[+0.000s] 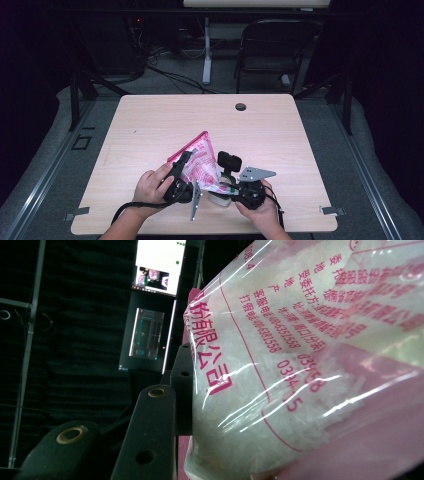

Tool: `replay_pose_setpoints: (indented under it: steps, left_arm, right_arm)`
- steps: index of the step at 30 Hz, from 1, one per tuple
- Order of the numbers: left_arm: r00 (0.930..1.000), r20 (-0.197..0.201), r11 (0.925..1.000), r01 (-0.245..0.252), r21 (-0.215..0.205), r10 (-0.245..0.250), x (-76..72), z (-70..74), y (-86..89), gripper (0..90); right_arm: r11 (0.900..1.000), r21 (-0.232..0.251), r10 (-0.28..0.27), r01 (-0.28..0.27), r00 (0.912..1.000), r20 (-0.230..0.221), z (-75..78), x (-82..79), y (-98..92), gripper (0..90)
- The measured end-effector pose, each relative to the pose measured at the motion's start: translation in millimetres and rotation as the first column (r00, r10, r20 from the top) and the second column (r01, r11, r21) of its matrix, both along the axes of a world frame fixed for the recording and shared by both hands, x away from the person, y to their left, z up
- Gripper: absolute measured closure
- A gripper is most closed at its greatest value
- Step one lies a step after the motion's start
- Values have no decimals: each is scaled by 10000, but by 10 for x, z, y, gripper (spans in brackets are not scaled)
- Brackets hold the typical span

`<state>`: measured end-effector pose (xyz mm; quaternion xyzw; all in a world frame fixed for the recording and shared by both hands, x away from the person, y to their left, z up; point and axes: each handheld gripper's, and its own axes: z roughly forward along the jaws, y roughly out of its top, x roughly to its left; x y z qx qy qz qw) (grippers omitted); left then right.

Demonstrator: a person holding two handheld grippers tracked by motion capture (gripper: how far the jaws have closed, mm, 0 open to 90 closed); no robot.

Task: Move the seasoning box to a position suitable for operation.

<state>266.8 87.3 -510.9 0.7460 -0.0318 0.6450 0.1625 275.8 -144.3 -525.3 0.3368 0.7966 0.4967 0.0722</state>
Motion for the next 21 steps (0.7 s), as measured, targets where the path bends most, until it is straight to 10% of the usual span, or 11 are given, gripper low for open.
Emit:
replay_pose_setpoints:
  steps: [21]
  left_arm:
    - [10000, -1, 10000, -18, -50, 18, -22, 22, -9, 660]
  right_arm:
    - [10000, 6, -37, 37, 10000, -79, -12, 2, 16, 888]
